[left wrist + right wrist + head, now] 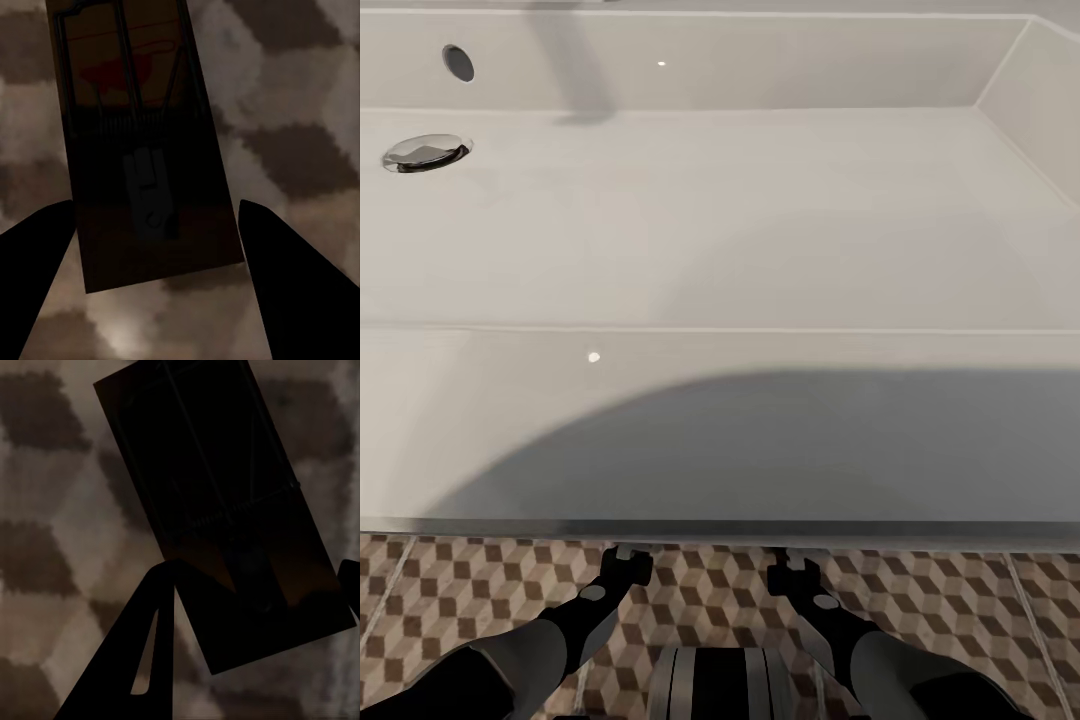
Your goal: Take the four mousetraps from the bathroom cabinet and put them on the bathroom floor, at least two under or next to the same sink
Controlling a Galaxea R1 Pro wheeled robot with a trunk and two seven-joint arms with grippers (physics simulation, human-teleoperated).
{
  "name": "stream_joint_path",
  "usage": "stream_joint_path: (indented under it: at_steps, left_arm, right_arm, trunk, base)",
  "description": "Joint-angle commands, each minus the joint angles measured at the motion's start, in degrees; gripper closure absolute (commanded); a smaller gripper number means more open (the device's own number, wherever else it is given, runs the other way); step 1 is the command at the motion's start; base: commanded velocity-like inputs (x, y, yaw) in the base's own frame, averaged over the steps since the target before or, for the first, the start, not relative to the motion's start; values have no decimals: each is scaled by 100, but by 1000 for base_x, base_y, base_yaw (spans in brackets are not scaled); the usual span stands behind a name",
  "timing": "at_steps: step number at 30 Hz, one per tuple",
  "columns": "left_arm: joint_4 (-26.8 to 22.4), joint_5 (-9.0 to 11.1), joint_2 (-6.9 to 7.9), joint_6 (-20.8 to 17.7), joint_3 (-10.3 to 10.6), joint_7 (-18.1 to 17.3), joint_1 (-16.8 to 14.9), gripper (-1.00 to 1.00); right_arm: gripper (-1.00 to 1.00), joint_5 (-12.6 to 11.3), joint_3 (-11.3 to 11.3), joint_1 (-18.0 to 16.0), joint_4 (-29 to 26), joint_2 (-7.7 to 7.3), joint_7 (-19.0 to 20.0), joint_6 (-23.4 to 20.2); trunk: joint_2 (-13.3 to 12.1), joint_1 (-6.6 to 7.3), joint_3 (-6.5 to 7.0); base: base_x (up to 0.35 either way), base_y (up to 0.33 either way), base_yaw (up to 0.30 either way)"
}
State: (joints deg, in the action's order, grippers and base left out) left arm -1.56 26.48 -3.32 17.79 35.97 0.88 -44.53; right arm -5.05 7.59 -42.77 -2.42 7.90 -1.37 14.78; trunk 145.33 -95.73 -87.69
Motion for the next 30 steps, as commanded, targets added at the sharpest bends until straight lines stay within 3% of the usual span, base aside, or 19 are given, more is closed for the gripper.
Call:
stream_joint_path:
  at_steps: [1, 16, 17, 30]
  left_arm:
    - [6, 41, -2, 20, 49, 9, -3, 100]
    - [6, 41, -2, 18, 50, 11, -3, 100]
    - [6, 41, -2, 18, 50, 10, -3, 100]
    - [6, 41, -2, 16, 50, 9, -3, 100]
  right_arm:
    - [100, -66, 49, -3, 4, 1, -12, 8]
    - [100, -127, 49, -3, -3, 0, -12, -119]
    - [-100, -127, 49, -3, -3, -2, -12, -133]
    - [-100, -128, 49, -3, -4, 1, -10, -160]
  trunk:
    - [1, 1, -3]
    - [1, 1, -3]
    - [1, 1, -3]
    - [1, 1, -3]
  base:
    - [0, 0, 0]
    - [0, 0, 0]
    - [0, 0, 0]
    - [0, 0, 0]
